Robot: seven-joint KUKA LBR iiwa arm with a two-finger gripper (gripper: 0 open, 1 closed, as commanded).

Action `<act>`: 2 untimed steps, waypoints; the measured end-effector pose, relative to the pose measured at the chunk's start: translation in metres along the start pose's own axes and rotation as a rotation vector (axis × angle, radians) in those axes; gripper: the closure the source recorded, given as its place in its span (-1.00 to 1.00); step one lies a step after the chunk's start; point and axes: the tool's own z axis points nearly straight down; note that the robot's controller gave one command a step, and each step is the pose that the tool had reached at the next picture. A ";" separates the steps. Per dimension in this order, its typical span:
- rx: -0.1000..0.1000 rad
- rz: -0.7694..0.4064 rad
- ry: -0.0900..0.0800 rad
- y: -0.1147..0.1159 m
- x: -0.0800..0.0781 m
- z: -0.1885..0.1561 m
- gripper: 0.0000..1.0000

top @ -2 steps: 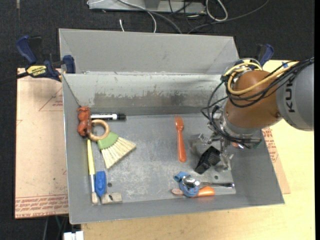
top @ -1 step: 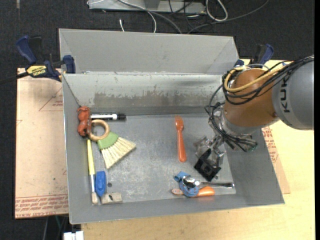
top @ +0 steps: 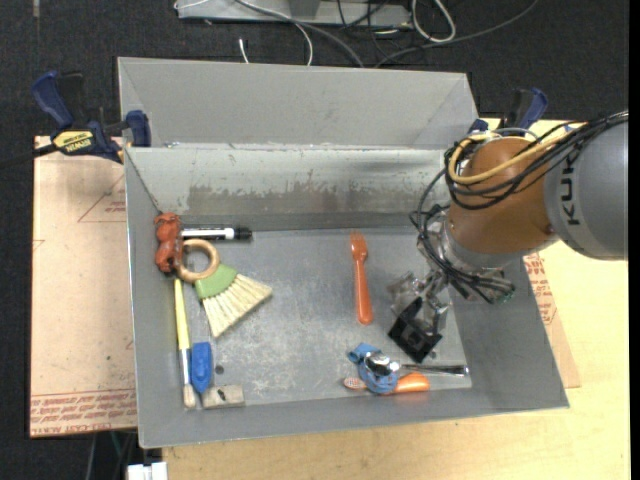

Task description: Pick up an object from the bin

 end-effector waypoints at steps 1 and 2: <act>-0.005 0.001 0.003 0.002 0.001 -0.021 1.00; -0.005 0.003 0.001 0.002 0.000 -0.049 1.00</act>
Offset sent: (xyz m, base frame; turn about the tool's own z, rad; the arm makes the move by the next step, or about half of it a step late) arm -0.0017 0.0008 0.0485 0.0003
